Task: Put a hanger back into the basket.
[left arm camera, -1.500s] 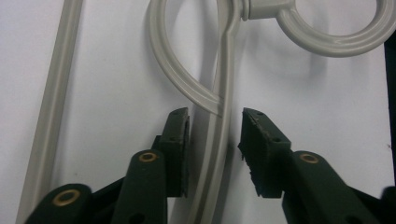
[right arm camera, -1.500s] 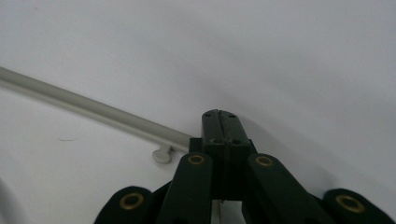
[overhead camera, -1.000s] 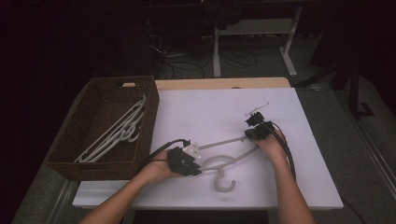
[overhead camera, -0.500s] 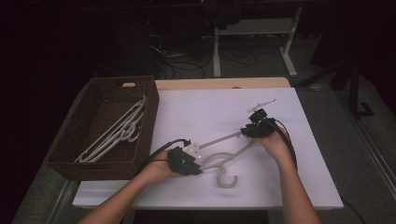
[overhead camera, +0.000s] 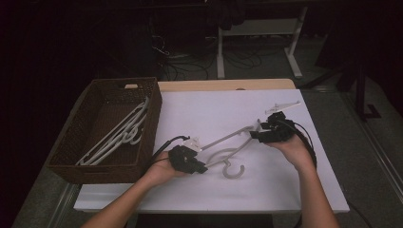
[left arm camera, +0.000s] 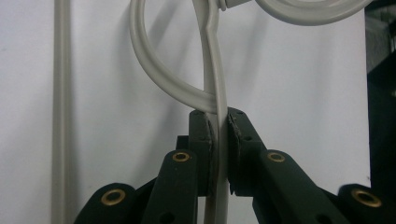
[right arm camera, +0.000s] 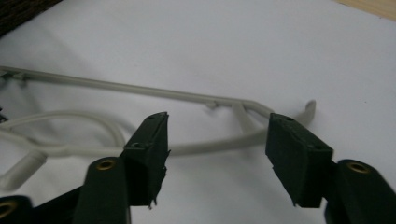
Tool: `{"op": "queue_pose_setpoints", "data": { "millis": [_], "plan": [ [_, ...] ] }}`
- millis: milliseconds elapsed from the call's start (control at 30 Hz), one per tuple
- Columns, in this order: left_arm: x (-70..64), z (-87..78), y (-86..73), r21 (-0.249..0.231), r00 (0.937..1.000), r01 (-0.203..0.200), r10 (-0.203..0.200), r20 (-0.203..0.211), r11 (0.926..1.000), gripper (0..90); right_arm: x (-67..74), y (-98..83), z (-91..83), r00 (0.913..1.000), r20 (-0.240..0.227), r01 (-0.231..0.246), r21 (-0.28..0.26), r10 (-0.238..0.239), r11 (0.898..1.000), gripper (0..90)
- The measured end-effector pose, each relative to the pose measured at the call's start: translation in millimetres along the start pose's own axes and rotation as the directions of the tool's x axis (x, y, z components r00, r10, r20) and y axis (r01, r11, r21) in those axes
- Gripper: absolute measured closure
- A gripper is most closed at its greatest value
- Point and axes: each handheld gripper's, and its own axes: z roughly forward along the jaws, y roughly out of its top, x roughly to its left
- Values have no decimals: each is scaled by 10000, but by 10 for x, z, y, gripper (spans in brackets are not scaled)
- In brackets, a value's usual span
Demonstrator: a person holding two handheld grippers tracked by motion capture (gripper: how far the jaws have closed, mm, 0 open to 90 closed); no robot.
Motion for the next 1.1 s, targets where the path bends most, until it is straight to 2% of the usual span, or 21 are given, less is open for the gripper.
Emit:
{"op": "queue_pose_setpoints", "data": {
  "millis": [200, 367, 433, 500, 700, 733, 767, 900, 1033, 1100],
  "plan": [
    [72, -149, 31, -485, 9969, 736, -749, -258, 9961, 824, 7, -117, -184, 9995, -99, 302, -363, -306, 9989, 298],
    [84, -299, 142, -892, 9905, 1225, -1275, -520, 9884, 824, 12, -282, -264, 9993, -213, 289, -612, -303, 9977, 244],
    [79, -376, 205, -1167, 9864, 1460, -1536, -585, 9824, 824, 30, -358, -279, 9991, -200, 370, -691, -385, 9969, 225],
    [62, -446, 271, -1250, 9844, 1534, -1627, -676, 9802, 824, 47, -424, -289, 9989, -217, 399, -747, -416, 9964, 202],
    [25, -626, 443, -1303, 9815, 1544, -1671, -929, 9794, 823, 83, -558, -300, 9976, -516, 430, -583, -460, 9974, 147],
    [14, -728, 524, -1311, 9818, 1464, -1602, -1020, 9805, 823, 89, -577, -300, 9978, -500, 416, -579, -445, 9975, 144],
    [10, -777, 559, -1344, 9822, 1440, -1582, -1014, 9804, 823, 97, -606, -303, 9971, -611, 413, -613, -451, 9973, 133],
    [15, -1011, 680, -1459, 9845, 1265, -1421, -1026, 9812, 823, 92, -599, -303, 9975, -568, 368, -725, -410, 9967, 116],
    [40, -1289, 732, -1547, 9863, 1048, -1226, -1104, 9824, 824, 97, -606, -286, 9973, -533, 471, -709, -509, 9964, 86],
    [62, -1472, 729, -1650, 9842, 965, -1188, -1311, 9816, 824, 97, -607, -282, 9973, -521, 471, -702, -508, 9964, 75]
  ]
}}
